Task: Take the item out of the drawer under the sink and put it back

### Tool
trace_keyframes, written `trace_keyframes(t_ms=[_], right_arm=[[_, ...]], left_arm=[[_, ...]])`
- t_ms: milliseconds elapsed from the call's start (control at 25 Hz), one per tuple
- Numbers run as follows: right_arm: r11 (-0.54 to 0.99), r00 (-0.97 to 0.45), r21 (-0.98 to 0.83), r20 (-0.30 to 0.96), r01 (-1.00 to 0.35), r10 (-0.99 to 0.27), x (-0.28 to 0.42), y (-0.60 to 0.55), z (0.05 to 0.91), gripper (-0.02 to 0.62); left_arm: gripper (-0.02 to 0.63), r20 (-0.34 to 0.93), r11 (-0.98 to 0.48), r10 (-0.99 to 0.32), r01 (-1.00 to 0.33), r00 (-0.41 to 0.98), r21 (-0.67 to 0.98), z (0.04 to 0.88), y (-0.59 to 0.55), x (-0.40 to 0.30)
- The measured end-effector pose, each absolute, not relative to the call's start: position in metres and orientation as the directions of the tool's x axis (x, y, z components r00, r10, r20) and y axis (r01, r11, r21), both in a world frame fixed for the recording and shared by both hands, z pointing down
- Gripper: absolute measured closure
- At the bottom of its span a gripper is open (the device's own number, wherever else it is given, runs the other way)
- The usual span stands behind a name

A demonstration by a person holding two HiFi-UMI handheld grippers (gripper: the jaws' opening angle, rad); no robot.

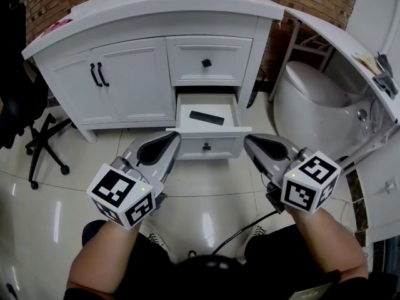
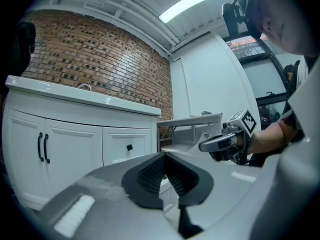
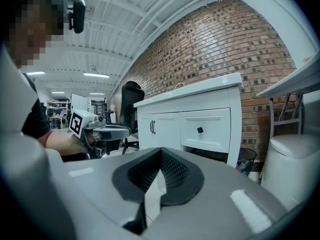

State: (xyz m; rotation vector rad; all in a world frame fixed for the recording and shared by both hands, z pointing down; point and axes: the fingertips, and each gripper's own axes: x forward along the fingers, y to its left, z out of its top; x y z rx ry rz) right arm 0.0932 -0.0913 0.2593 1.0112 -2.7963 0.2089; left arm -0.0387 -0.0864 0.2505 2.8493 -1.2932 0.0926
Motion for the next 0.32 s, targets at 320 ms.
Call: trace_keyframes(t_ms=[320], right_arm=[[0.758, -0.756, -0.083, 0.195, -0.647, -0.625, 0.0962, -0.0905, 0.2587, 0.589]], left_arm=[[0.600, 0.056, -0.658, -0.752, -0.753, 0.657, -0.012, 0.2505, -0.0858, -0.0377]])
